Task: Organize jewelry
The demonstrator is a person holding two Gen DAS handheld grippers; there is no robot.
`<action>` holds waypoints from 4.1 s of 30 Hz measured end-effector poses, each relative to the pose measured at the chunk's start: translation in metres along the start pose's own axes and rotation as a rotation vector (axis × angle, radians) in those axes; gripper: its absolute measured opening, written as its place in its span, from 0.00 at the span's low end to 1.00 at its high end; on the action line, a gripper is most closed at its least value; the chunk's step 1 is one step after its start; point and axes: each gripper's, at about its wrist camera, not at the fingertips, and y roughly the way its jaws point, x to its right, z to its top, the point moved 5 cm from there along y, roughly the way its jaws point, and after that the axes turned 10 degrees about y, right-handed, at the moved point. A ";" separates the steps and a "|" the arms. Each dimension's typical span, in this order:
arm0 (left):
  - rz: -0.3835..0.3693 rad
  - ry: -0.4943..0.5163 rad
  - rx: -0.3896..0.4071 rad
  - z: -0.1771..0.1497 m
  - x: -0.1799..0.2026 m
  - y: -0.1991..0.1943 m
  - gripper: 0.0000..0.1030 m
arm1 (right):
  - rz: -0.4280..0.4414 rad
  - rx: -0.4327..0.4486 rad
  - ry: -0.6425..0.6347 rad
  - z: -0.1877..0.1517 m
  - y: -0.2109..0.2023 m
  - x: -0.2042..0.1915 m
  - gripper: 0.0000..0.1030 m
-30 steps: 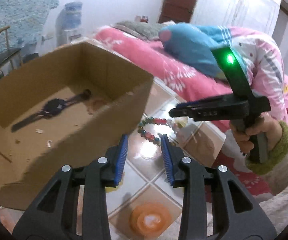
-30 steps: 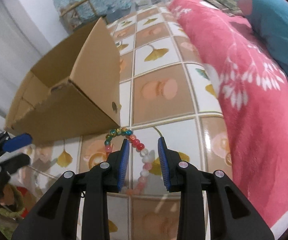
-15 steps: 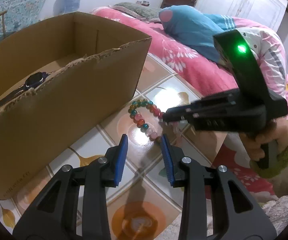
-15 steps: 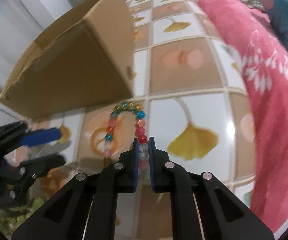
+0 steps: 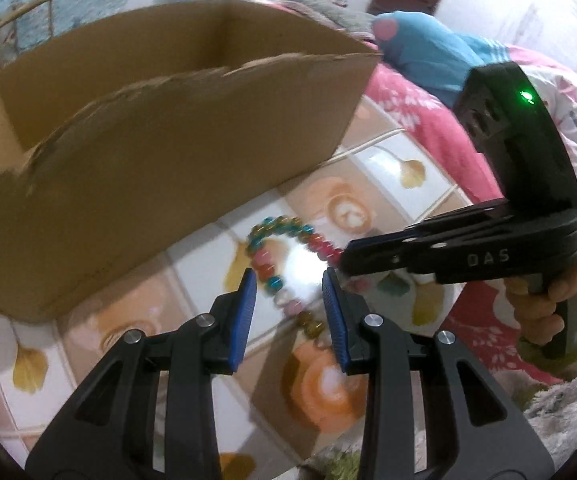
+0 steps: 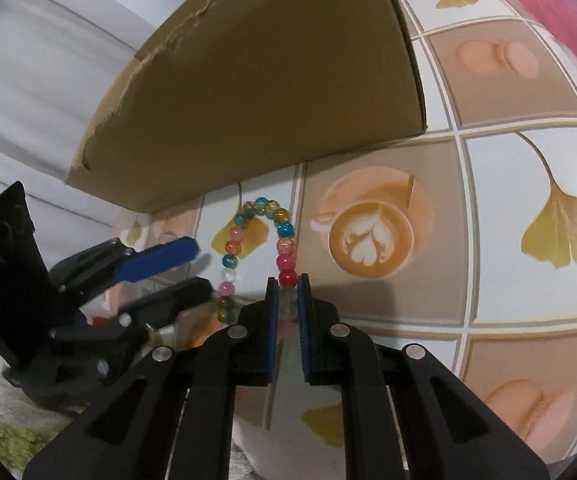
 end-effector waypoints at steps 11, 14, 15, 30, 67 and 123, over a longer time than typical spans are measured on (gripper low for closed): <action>0.022 0.072 0.021 0.027 -0.013 0.027 0.30 | -0.104 0.032 -0.077 0.001 -0.006 -0.008 0.10; 0.047 0.134 -0.015 0.026 -0.006 0.037 0.23 | -0.122 0.041 -0.102 0.003 -0.003 -0.014 0.10; 0.055 0.146 -0.028 0.025 -0.004 0.041 0.18 | -0.125 0.044 -0.111 0.003 -0.003 -0.016 0.10; 0.103 0.057 -0.071 0.000 -0.004 0.027 0.08 | -0.092 0.117 -0.152 0.039 0.002 -0.034 0.11; 0.155 0.065 -0.040 -0.005 0.002 0.027 0.08 | -0.355 0.174 -0.216 0.018 0.037 -0.053 0.10; 0.126 -0.001 -0.101 0.053 -0.145 -0.094 0.20 | 0.042 -0.502 -0.343 0.111 0.090 -0.164 0.17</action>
